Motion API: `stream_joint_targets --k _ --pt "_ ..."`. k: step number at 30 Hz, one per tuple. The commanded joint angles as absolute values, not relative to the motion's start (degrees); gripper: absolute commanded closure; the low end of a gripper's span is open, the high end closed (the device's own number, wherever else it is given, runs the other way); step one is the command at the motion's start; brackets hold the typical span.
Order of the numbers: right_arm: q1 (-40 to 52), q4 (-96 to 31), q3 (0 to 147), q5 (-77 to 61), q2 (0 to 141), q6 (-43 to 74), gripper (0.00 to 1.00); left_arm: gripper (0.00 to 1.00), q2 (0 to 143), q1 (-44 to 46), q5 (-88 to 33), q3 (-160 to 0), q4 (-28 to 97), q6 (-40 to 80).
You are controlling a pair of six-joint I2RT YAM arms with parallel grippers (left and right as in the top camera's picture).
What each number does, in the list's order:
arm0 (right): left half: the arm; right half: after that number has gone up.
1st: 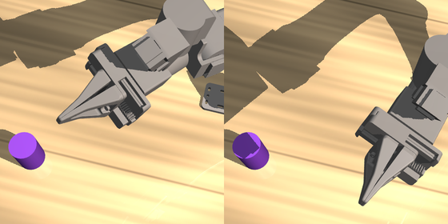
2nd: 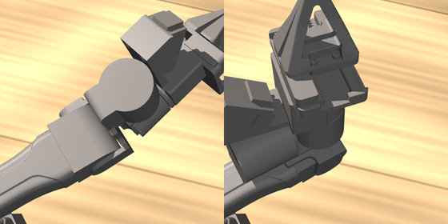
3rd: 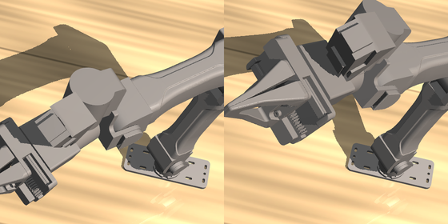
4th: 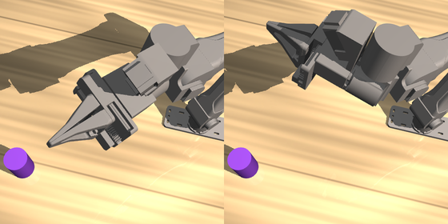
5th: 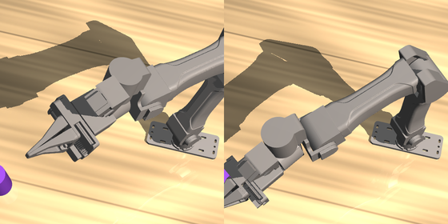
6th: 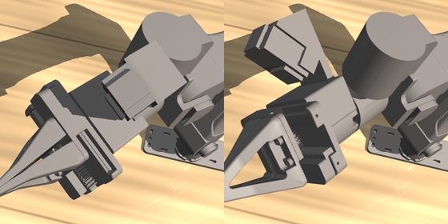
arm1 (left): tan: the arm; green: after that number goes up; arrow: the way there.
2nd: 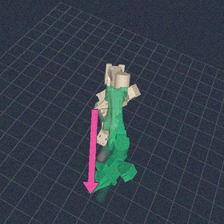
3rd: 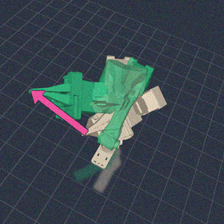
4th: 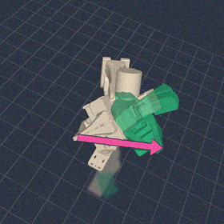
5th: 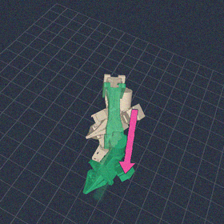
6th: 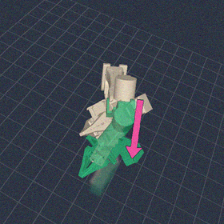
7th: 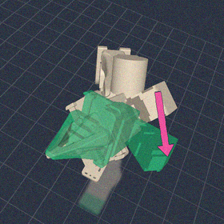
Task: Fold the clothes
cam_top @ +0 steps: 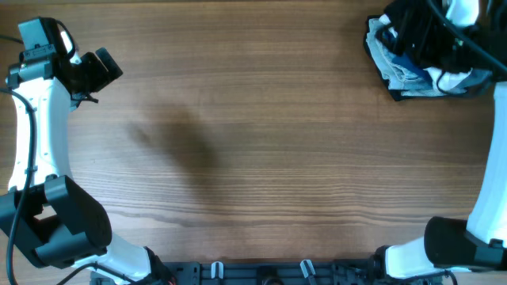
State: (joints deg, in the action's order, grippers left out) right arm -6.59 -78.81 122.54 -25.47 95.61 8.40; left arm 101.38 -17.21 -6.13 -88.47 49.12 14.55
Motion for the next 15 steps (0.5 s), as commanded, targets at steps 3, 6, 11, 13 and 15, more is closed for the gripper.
stream_joint_targets --k 3,6,11,13,15 --pt "-0.43 -61.91 114.83 -18.76 86.24 -1.08 0.0 0.0 102.02 -17.15 -7.01 -89.14 49.1 15.49" --pt "1.17 -48.14 102.85 -17.78 78.26 -6.04 0.0 0.0 102.02 -17.15 -7.01 -89.14 49.1 15.49" --pt "1.17 -29.87 79.53 -17.3 64.71 -5.78 0.0 0.0 102.02 -17.15 -7.01 -89.14 49.1 15.49" --pt "1.17 -21.21 68.64 -16.05 58.52 -5.54 0.0 0.0 102.02 -17.15 -7.01 -89.14 49.1 15.49" --pt "1.17 -15.22 60.62 -14.9 53.93 -5.52 0.0 0.0 102.02 -17.15 -7.01 -89.14 49.1 15.49"
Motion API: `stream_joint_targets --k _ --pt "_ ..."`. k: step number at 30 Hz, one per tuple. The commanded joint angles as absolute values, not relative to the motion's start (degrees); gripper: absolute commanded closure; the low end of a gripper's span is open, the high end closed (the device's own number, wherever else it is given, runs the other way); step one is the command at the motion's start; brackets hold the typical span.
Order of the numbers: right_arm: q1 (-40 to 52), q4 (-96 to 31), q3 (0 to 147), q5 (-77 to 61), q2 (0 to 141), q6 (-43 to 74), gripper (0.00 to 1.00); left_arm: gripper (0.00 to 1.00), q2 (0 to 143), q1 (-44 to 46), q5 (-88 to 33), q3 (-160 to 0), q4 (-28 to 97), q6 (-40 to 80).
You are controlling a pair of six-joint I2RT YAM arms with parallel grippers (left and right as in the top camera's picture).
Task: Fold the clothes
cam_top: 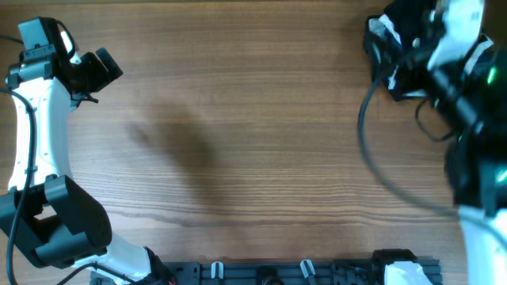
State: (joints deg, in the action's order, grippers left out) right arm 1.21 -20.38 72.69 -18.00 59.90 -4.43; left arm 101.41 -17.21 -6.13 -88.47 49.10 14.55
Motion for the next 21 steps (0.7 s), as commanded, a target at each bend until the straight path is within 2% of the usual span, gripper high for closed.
stream_joint_targets --k 1,11,21 --pt "1.17 -11.81 55.31 -13.82 50.85 -5.34 0.0 0.0 102.02 -17.15 -7.01 -89.14 49.1 15.49" --pt "1.13 6.76 20.56 -8.51 30.39 1.98 0.0 0.0 102.02 -17.15 -7.01 -89.14 49.1 15.49" --pt "1.1 11.57 3.62 -6.79 9.91 1.54 0.0 0.0 102.02 -17.15 -7.01 -89.14 49.1 15.49"
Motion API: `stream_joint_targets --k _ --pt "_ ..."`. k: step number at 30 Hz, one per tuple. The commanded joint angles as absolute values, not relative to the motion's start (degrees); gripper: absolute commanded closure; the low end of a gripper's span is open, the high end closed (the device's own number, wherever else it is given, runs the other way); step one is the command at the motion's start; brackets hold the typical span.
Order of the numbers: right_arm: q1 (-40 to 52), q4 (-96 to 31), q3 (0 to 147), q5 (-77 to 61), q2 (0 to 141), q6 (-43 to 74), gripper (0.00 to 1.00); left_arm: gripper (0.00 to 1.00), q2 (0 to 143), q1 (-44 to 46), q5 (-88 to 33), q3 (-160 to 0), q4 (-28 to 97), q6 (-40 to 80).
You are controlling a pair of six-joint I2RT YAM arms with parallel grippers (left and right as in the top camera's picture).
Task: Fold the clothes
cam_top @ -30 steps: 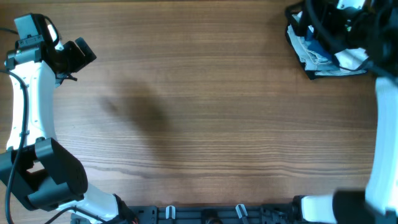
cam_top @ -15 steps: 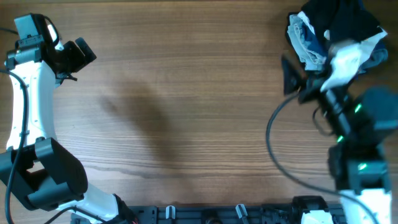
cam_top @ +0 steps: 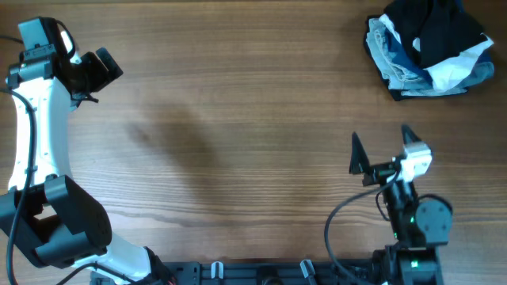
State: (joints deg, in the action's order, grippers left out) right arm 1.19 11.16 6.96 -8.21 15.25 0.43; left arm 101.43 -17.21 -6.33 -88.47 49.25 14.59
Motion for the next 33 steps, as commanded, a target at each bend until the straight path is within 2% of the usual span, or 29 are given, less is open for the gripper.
stream_joint_targets --k 1,11,15,33 --pt "1.1 11.55 2.76 -6.79 8.67 1.54 0.0 0.0 102.02 -17.15 -7.01 -89.14 49.1 15.49" --pt "1.13 8.25 0.3 -7.05 4.93 1.52 0.0 0.0 102.02 -17.15 -7.01 -89.14 49.1 15.49" --pt "1.23 0.51 0.3 -6.7 0.86 1.56 0.0 0.0 102.02 -17.15 -7.01 -89.14 49.1 15.49" --pt "1.21 0.47 0.3 -6.83 0.75 1.52 0.0 0.0 102.02 -17.15 -7.01 -89.14 49.1 15.49"
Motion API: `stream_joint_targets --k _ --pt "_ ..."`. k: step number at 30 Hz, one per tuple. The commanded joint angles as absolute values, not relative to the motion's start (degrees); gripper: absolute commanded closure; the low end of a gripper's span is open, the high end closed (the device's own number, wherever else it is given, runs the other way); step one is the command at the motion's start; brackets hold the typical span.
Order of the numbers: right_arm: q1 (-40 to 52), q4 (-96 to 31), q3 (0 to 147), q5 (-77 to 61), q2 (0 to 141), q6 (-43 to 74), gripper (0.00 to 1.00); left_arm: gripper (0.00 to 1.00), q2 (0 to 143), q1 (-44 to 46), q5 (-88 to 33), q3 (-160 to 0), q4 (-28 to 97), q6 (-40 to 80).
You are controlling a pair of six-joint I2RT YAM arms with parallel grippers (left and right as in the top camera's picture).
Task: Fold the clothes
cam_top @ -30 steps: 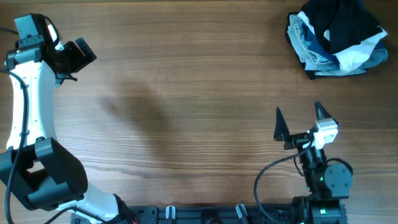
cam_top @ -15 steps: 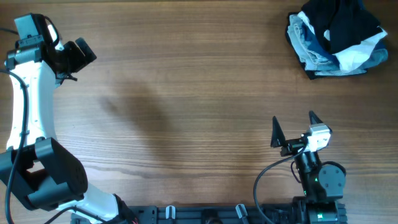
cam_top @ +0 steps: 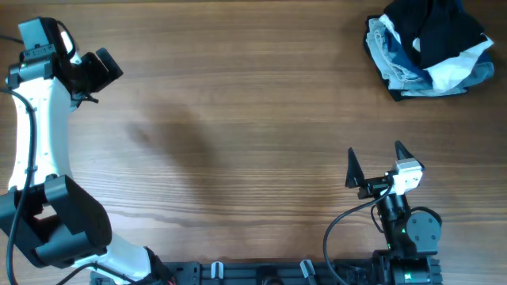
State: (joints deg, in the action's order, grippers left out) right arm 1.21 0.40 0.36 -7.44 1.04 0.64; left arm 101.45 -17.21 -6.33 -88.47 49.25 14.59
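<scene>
A heap of clothes (cam_top: pixel 428 47), black, white and light blue, lies crumpled at the table's far right corner. My right gripper (cam_top: pixel 375 154) is folded back near the front right edge, far from the heap. It is open, its two black fingers spread wide and holding nothing. My left gripper (cam_top: pixel 101 70) hangs over the far left of the table, well away from the clothes; its jaws do not show clearly from above.
The wooden table (cam_top: pixel 253 142) stretches between the two arms. The left arm's white links (cam_top: pixel 40 134) run along the left edge. The arm bases and a black rail (cam_top: pixel 261 273) sit at the front edge.
My right arm has drawn a little closer to the front edge, its gripper still open. The heap of clothes and the left arm have not moved.
My right gripper was down on the heap of clothes at the far right corner. Then the arm was over the heap, blurred. Then it was folded back at the front right, open and empty, with the heap lying crumpled in the corner, as now.
</scene>
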Motion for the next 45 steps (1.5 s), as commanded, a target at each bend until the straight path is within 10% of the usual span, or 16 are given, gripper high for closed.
stream_joint_targets --k 1,28,45 --pt "1.21 0.47 0.3 -6.83 0.75 1.52 0.0 0.0 102.02 -17.15 -7.03 -89.14 49.1 15.49" --pt "1.21 0.45 0.3 -6.83 0.8 1.52 0.0 0.0 81.49 -12.91 -7.66 -88.05 50.09 14.94" --pt "1.21 0.47 0.3 -6.83 0.8 1.52 0.0 0.0 37.39 -8.36 -15.62 -29.74 1.93 7.94"
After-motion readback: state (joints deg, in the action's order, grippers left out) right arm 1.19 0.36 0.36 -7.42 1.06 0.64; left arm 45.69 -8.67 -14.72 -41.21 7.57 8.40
